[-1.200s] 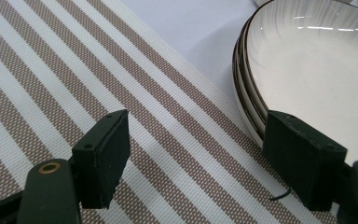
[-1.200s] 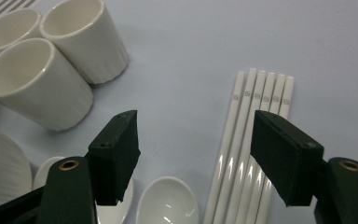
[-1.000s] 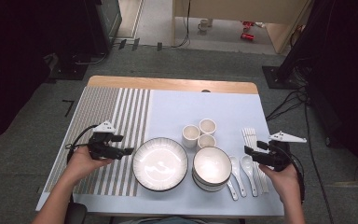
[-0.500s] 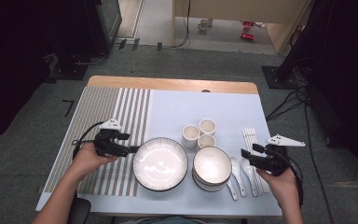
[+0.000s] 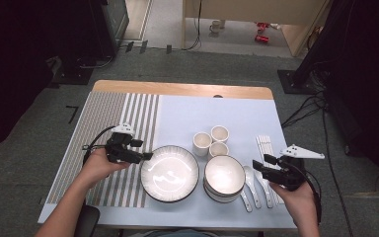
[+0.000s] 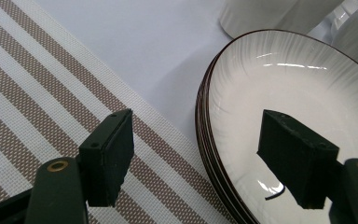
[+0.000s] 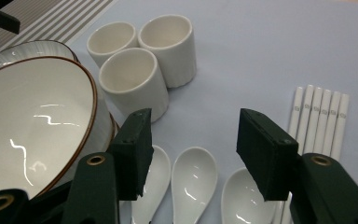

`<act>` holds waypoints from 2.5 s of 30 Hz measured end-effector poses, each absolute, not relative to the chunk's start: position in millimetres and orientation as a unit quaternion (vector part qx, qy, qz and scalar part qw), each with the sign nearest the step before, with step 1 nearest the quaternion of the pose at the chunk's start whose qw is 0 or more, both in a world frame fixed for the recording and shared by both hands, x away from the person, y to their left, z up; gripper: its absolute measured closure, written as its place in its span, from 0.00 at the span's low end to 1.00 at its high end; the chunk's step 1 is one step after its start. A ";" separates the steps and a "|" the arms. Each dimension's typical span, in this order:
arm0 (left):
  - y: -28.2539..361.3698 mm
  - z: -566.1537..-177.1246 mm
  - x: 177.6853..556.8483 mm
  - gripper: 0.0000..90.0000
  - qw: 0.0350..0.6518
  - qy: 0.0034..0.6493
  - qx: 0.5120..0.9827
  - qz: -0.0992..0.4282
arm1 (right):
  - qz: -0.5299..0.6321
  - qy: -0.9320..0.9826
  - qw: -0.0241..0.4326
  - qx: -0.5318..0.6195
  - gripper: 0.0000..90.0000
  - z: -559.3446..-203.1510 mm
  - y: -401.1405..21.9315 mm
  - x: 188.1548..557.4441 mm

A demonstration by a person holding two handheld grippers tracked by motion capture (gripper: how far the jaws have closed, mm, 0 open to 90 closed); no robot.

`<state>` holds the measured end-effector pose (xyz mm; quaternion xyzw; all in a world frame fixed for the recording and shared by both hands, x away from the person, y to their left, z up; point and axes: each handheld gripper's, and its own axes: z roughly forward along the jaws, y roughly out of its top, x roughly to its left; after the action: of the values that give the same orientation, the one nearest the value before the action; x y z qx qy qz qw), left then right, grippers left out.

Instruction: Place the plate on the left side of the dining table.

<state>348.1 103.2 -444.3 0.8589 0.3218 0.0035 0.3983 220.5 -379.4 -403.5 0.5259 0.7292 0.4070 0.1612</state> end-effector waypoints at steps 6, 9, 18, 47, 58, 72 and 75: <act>98.9 -444.9 349.0 0.34 0.394 0.323 0.860 -0.001 | 0.413 0.732 0.167 0.516 0.50 -395.9 -371.8 214.6; 97.1 -444.4 348.7 0.34 0.394 0.320 0.862 -0.002 | 0.411 0.735 0.166 0.514 0.51 -393.3 -367.5 213.0; 97.6 -443.2 347.0 0.35 0.395 0.319 0.861 0.005 | 0.415 0.746 0.167 0.494 0.51 -385.2 -351.4 208.4; 87.6 -443.1 340.4 0.37 0.394 0.302 0.868 0.003 | 0.431 0.772 0.149 0.443 0.53 -375.6 -305.5 199.8; 83.0 -448.2 345.4 0.45 0.380 0.312 0.871 -0.008 | 0.434 0.781 0.135 0.429 0.55 -383.3 -285.1 198.6; 82.5 -447.4 344.2 0.43 0.383 0.306 0.872 -0.006 | 0.442 0.786 0.130 0.411 0.62 -381.9 -265.7 191.9; 82.7 -447.5 344.3 0.43 0.381 0.306 0.873 -0.007 | 0.445 0.788 0.138 0.402 0.65 -381.1 -262.1 189.9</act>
<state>344.3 82.7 -447.5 0.8726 0.3057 -0.0071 0.3808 189.9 -262.1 -381.1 0.4025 0.7882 0.4446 0.1379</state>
